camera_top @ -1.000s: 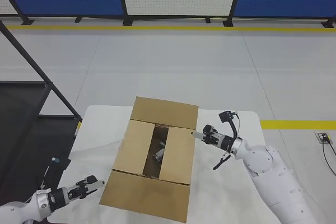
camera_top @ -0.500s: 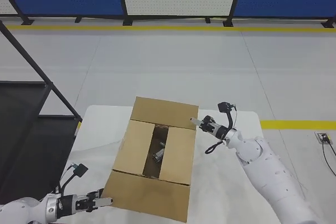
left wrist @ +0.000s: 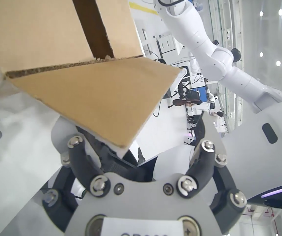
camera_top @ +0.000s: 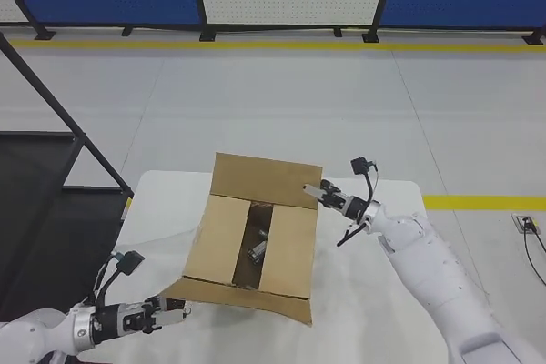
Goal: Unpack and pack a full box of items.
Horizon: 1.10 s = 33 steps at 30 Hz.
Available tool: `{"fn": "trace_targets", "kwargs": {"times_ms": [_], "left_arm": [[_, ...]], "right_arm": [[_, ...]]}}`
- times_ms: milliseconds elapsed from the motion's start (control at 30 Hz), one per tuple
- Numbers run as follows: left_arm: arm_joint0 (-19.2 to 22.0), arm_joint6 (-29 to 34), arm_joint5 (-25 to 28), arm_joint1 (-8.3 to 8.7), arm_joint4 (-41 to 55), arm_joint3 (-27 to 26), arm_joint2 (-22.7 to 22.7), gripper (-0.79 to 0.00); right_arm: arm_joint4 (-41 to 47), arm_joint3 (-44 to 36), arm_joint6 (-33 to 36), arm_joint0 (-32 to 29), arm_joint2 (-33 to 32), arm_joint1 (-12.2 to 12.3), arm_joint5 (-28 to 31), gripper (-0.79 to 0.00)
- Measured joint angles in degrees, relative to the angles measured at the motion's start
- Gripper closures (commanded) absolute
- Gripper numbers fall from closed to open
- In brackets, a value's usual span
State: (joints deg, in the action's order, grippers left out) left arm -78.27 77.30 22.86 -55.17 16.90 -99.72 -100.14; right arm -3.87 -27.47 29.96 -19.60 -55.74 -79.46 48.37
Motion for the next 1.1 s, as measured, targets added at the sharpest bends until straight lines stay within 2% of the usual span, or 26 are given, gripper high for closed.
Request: {"fn": "trace_targets", "kwargs": {"times_ms": [333, 500, 700, 1000, 1100], "left_arm": [[2.11, -10.09, 3.04, 0.19, -7.38, -2.74, 1.36, -0.785], [3.76, -14.42, 3.81, 0.11, -12.15, -3.08, 4.10, -0.785], [6.48, -18.30, 3.32, -0.03, -16.19, -1.84, 7.90, -0.785], [9.63, -23.24, 3.04, -0.28, -21.50, 0.40, 12.72, -0.785], [10.28, -23.81, 2.81, -0.31, -22.20, 1.05, 13.82, -0.785]], "right_arm": [[7.90, 0.78, 10.18, 1.51, -1.57, 0.36, 8.88, -0.785], [10.52, -1.98, 15.85, 1.87, -2.29, 1.18, 9.64, -0.785], [9.63, -10.33, 18.01, -0.28, -1.12, 3.13, 7.95, -0.785], [14.75, -26.51, 27.94, -5.47, 1.09, 7.68, -1.97, -0.785], [14.51, -28.44, 29.72, -5.83, 1.14, 8.48, -3.76, -0.785]]}}
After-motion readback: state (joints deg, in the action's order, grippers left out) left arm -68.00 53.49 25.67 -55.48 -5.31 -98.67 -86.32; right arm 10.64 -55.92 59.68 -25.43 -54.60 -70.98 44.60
